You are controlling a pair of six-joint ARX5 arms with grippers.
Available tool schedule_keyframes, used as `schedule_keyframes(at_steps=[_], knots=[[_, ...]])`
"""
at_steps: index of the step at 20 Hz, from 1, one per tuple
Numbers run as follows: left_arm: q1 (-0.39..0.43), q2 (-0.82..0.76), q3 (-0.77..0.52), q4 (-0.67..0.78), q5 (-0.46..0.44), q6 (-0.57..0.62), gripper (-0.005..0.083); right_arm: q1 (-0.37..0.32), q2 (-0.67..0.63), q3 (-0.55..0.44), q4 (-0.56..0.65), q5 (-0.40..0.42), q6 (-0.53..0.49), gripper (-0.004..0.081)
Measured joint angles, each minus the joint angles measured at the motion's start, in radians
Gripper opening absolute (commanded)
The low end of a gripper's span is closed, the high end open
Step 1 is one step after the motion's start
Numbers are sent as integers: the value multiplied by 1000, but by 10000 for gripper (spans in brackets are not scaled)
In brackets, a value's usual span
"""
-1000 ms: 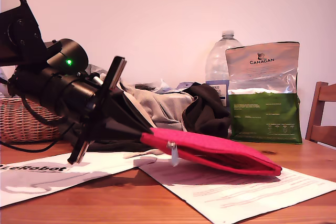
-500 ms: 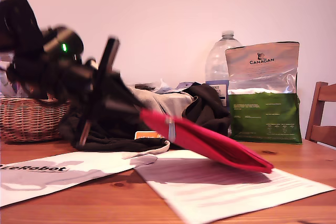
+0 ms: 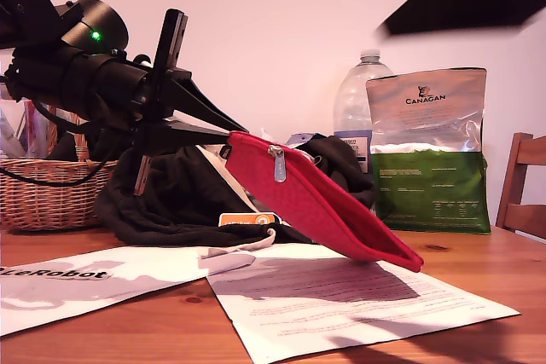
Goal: Close the zipper in the zip bag in front of you
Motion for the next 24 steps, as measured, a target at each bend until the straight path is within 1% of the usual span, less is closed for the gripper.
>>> schedule_keyframes(at_steps=[1, 3, 4, 5, 6, 9, 11, 13, 14, 15, 17, 18, 19, 22, 23, 24], knots=[[0, 0, 0, 2, 0, -5, -21, 17, 76, 1, 38, 16, 0, 393], [0, 0, 0, 7, 1, -9, -21, 55, 211, 0, 117, 75, -1, 412], [0, 0, 0, 10, 1, -14, -21, 73, 261, 0, 166, 120, -2, 411], [1, 0, 0, 15, 2, -29, -21, 83, 298, 0, 221, 146, -2, 411], [1, 0, 0, 20, 4, -36, -21, 88, 328, 1, 261, 153, -2, 411], [2, 0, 0, 23, 8, -39, -21, 88, 450, 28, 317, 174, -2, 411], [2, 0, 0, 23, 9, -39, -21, 87, 553, 67, 351, 215, -2, 410], [2, 0, 0, 23, 11, -44, -21, 87, 629, 108, 378, 234, -2, 406], [2, 0, 0, 24, 12, -46, -21, 87, 657, 131, 380, 238, -2, 373], [2, 0, 0, 27, 12, -56, -21, 87, 678, 151, 385, 243, -2, 320], [2, 0, 0, 30, 13, -63, -21, 87, 702, 175, 385, 250, -2, 123], [2, 0, 0, 30, 13, -64, -21, 87, 704, 176, 385, 251, -2, 6], [2, 0, 0, 32, 13, -64, -21, 87, 704, 176, 384, 250, -2, -8], [2, 0, 0, 37, 15, -64, -20, 87, 705, 176, 378, 250, -6, -12], [2, 0, 0, 37, 16, -64, -7, 87, 705, 176, 375, 250, -6, -12], [2, 0, 0, 37, 16, -64, 36, 87, 705, 176, 374, 250, -6, -12]])
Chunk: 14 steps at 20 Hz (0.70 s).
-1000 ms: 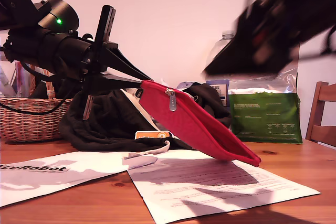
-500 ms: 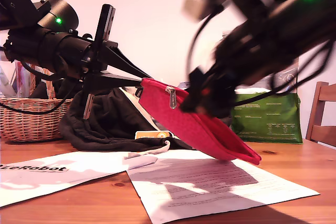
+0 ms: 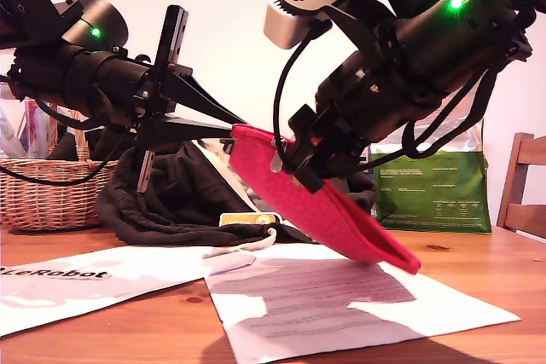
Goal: Close the zipper in the zip bag in front of you
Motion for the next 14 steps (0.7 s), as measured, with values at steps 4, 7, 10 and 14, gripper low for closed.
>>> schedule_keyframes(at_steps=[4, 7, 10, 14], knots=[[0, 0, 0, 0, 3, 0, 317, 0, 0, 0, -5, 2, 0, -12], [2, 0, 0, 4, 30, 0, 322, -1, 0, 0, -15, 2, 0, -12], [23, 0, 0, 7, 92, 1, 318, -1, 0, 2, -29, 1, 0, -12], [68, -1, 13, 7, 124, 24, 264, -1, 0, 13, -45, 2, 0, -12]])
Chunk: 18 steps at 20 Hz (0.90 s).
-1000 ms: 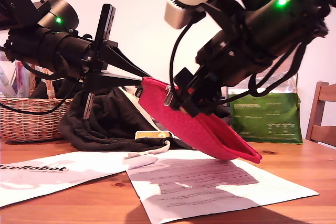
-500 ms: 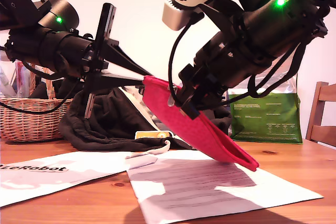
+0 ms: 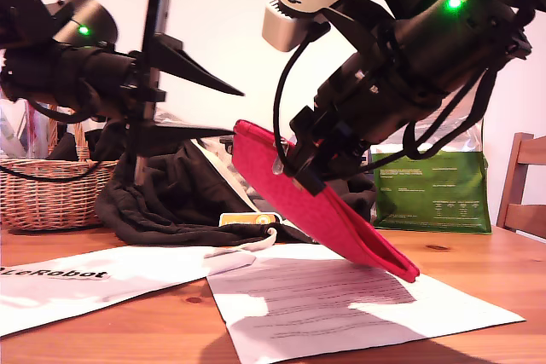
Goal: Close the zipper in the zip bag in front of you
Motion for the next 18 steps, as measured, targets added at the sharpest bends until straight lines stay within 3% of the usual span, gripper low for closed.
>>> schedule_keyframes(at_steps=[5, 8, 10, 11, 13, 14, 17, 18], knots=[[75, -78, 17, -29, -1, 89, 70, 0, 1, -1, -19, -3, 0, -12], [66, -140, 19, -94, -51, 354, -19, 0, 1, -1, -19, -3, 0, -12], [40, -187, 19, -175, -155, 625, -18, 0, 1, -1, -20, -4, 0, -12], [23, -215, 19, -212, -208, 664, -18, 0, 1, -1, -20, -4, 0, -12], [-16, -275, 19, -270, -334, 1051, -17, 0, 1, -1, -21, -7, 0, -12], [-36, -298, 19, -286, -399, 1092, -11, 0, 1, -1, -22, -8, 0, -12], [-97, -302, 28, -357, -587, 1537, 18, 0, 1, -1, -25, -21, 0, -12], [-116, -291, 28, -387, -650, 1551, 35, -1, 1, -1, -26, -31, 0, -12]])
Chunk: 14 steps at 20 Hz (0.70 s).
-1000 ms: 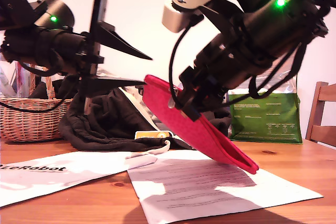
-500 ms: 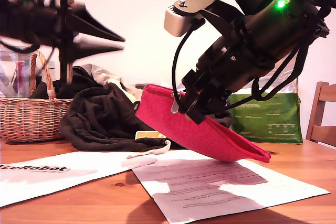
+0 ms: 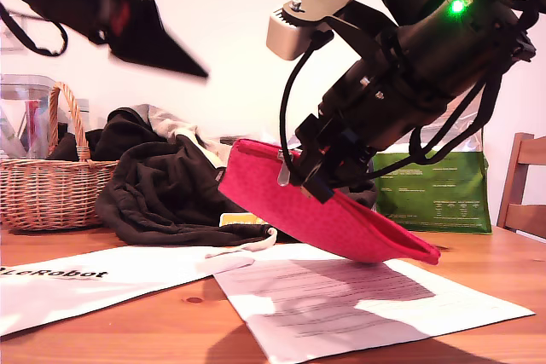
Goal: Close the zipper in the zip bag in front of you
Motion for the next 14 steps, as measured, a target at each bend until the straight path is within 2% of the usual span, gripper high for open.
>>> schedule_keyframes(at_steps=[2, 4, 7, 11, 14], knots=[[-35, 30, 0, -23, -91, 163, 69, 0, 0, 1, -9, -27, 0, -12], [-61, 48, 0, -26, -137, 227, 140, 0, 0, 10, -53, -47, 0, -12], [-89, 48, 0, -26, -156, 321, 244, 0, 0, 24, -74, -51, 0, -12], [-109, 49, 0, -48, -187, 467, 257, -6, 0, 52, -93, -57, 0, -12], [-110, 58, 0, -51, -199, 509, 257, -7, 0, 71, -122, -59, 0, -12]])
